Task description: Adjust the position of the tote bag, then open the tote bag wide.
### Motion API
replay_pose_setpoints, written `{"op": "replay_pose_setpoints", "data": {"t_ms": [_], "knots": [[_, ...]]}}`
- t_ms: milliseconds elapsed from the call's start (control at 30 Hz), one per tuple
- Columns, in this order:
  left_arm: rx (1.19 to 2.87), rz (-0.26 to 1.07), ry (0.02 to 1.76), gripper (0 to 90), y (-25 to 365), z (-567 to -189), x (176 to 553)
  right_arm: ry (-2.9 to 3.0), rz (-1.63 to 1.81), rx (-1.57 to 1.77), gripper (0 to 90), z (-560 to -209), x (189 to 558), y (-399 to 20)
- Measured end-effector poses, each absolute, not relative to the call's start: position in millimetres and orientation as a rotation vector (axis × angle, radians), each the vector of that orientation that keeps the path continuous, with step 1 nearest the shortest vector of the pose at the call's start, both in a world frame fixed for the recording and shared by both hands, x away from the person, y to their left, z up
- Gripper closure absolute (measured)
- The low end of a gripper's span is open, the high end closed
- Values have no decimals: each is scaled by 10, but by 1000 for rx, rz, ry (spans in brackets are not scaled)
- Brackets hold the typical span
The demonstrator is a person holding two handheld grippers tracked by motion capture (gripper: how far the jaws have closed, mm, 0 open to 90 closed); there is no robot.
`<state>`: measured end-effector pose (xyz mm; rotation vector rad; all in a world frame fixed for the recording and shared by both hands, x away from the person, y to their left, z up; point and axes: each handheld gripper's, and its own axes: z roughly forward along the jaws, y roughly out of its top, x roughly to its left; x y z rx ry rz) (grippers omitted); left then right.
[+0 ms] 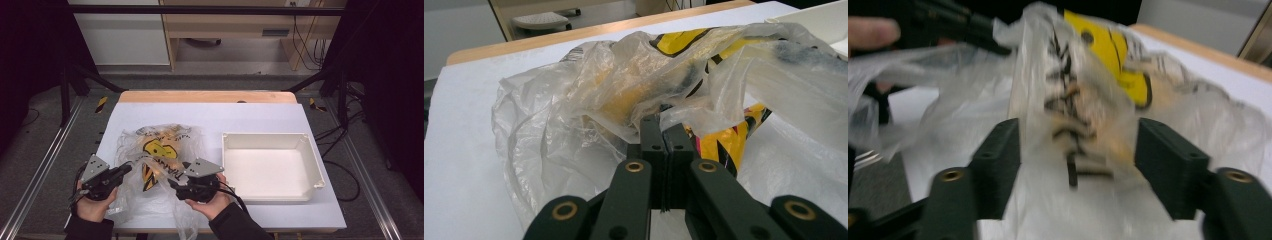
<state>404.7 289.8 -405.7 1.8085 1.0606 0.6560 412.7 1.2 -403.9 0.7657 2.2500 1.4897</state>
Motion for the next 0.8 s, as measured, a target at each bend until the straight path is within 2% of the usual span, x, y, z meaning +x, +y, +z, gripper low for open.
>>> {"op": "replay_pose_setpoints", "data": {"t_ms": [133, 267, 300, 333, 367, 400, 433, 467, 500, 567, 800], "knots": [[1803, 666, 1053, 894, 2871, -4021, 4073, 2209, 1513, 768, 212, -4007, 4179, 188], [1798, 688, 1030, 894, 2829, -3969, 4080, 2239, 1432, 762, 229, -4096, 4269, 342], [1799, 689, 1026, 894, 2823, -3958, 4079, 2241, 1411, 763, 288, -4126, 4292, 360], [1800, 692, 1022, 894, 2820, -3949, 4077, 2246, 1358, 774, 430, -4176, 4333, 356], [1800, 697, 1018, 894, 2820, -3940, 4072, 2248, 1355, 792, 524, -4195, 4355, 335], [1798, 697, 1016, 894, 2821, -3932, 4067, 2248, 1355, 792, 524, -4195, 4355, 335], [1795, 696, 1015, 895, 2823, -3926, 4066, 2250, 1347, 818, 591, -4206, 4375, 305], [1793, 696, 1015, 895, 2827, -3921, 4068, 2244, 1344, 878, 712, -4215, 4417, 238], [1793, 697, 1015, 895, 2829, -3915, 4077, 2239, 1347, 899, 754, -4209, 4438, 203], [1804, 701, 1015, 895, 2820, -3912, 4096, 2214, 1363, 927, 813, -4180, 4478, 137], [1840, 732, 1012, 895, 2720, -3890, 4217, 2151, 1395, 987, 856, -4095, 4572, 63]]}}
